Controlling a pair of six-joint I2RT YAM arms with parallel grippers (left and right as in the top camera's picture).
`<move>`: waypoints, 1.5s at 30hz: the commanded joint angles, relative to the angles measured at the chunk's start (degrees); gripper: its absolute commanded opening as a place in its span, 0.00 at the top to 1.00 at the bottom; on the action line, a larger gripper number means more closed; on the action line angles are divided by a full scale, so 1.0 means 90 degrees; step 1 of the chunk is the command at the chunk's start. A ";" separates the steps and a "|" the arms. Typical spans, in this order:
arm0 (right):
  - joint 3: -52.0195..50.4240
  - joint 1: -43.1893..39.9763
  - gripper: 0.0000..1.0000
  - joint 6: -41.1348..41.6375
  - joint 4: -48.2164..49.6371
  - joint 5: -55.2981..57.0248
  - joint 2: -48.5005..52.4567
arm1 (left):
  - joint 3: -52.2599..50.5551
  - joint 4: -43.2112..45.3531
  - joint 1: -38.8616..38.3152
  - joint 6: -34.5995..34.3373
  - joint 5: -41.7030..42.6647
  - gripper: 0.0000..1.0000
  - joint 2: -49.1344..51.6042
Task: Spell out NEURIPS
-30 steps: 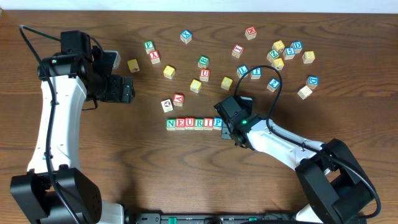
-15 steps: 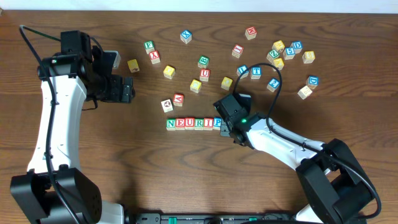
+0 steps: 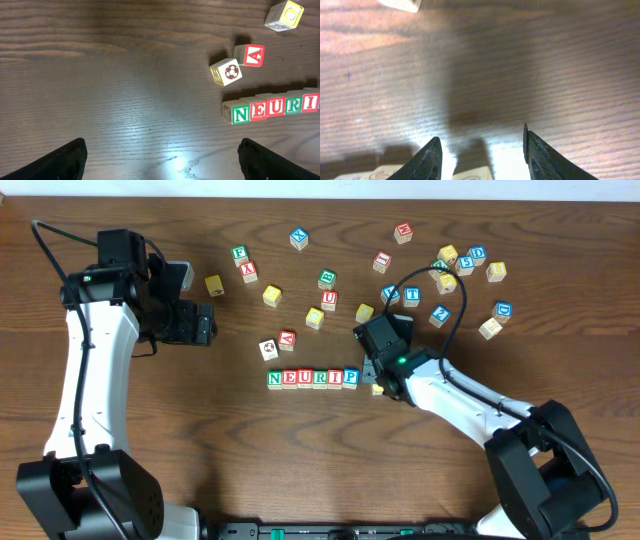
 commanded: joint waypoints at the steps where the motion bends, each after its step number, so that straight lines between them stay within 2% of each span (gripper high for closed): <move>1: 0.0202 -0.0177 0.57 -0.0192 -0.0117 0.0316 0.0061 | 0.0124 -0.0036 -0.0002 0.0080 0.0070 0.05 -0.0092; 7: 0.0233 -0.0447 0.85 -0.0160 -0.0772 0.0306 0.0061 | 0.0124 -0.0034 -0.0002 0.0083 0.0070 0.05 -0.0092; 12: 0.0231 -0.0393 0.98 -0.0017 -0.1479 -0.0124 0.0061 | 0.0124 -0.0036 -0.0002 0.0083 0.0070 0.05 -0.0092; 18: 0.0214 -0.0049 0.99 0.0306 -0.1739 -0.0763 0.0061 | 0.0124 -0.0034 -0.0002 0.0083 0.0070 0.05 -0.0092; 23: 0.0214 0.0257 0.96 0.0559 -0.1452 -0.0585 0.0061 | 0.0124 -0.0034 -0.0002 0.0083 0.0070 0.05 -0.0092; 33: 0.0214 0.0274 0.93 0.0551 -0.1061 -0.0233 0.0061 | 0.0124 -0.0036 -0.0002 0.0080 0.0070 0.05 -0.0092; 45: 0.0209 0.0279 0.96 0.0605 -0.1071 -0.0427 0.0063 | 0.0124 -0.0034 -0.0002 0.0083 0.0070 0.05 -0.0092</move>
